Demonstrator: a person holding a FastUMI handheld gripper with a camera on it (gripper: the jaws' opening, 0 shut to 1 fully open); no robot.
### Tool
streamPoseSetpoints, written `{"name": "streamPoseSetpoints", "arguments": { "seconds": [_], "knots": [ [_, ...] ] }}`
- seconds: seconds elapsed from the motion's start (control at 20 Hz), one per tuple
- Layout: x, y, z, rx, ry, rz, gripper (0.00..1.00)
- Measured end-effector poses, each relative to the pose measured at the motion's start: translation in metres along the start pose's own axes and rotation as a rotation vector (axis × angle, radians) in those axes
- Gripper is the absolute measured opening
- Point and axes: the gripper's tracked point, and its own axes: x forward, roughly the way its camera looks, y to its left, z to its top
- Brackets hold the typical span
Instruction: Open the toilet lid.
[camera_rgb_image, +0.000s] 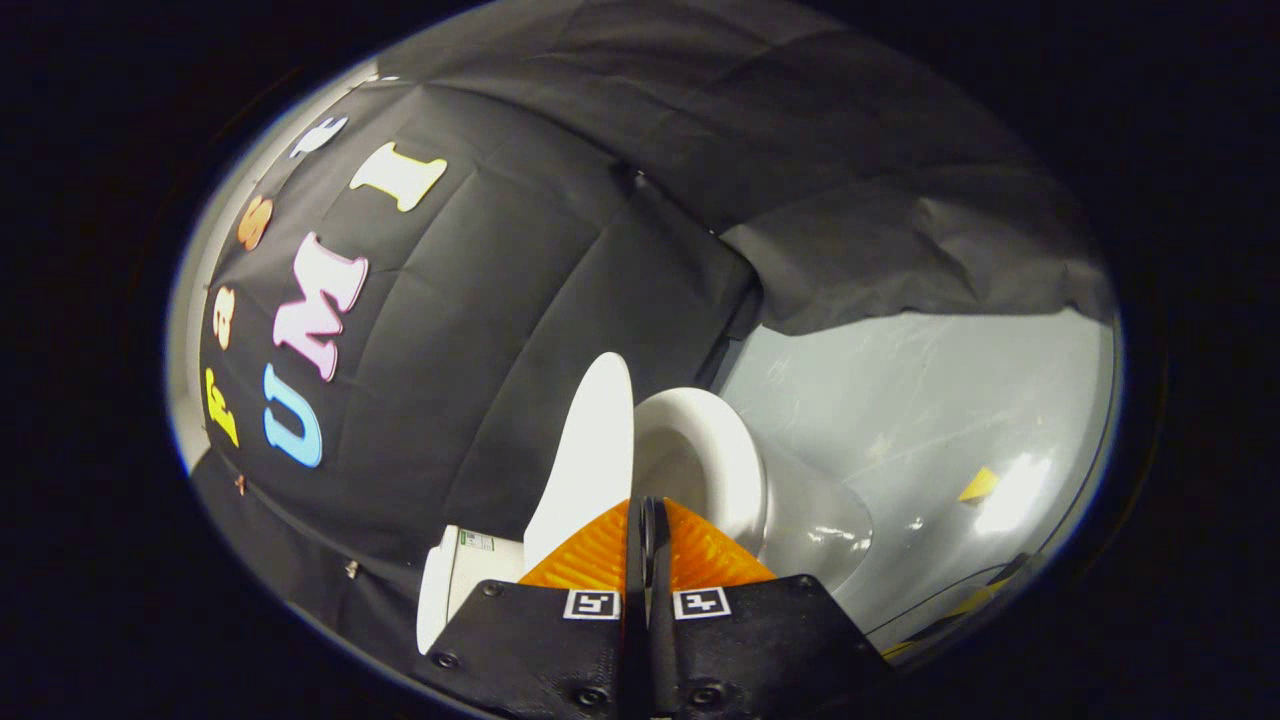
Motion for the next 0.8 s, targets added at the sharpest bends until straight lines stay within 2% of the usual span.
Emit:
{"name": "streamPoseSetpoints", "arguments": {
  "seconds": [0.1,0.35,0.55,0.8],
  "knots": [
    [-0.01,0.031,0.006,-0.069,-0.029,0.0,0.05],
    [-0.037,0.135,0.008,-0.222,-0.078,0.069,0.05],
    [-0.053,0.188,-0.001,-0.408,-0.119,0.03,0.05],
    [-0.066,0.24,-0.021,-0.52,-0.149,0.029,0.05]
  ]
}}
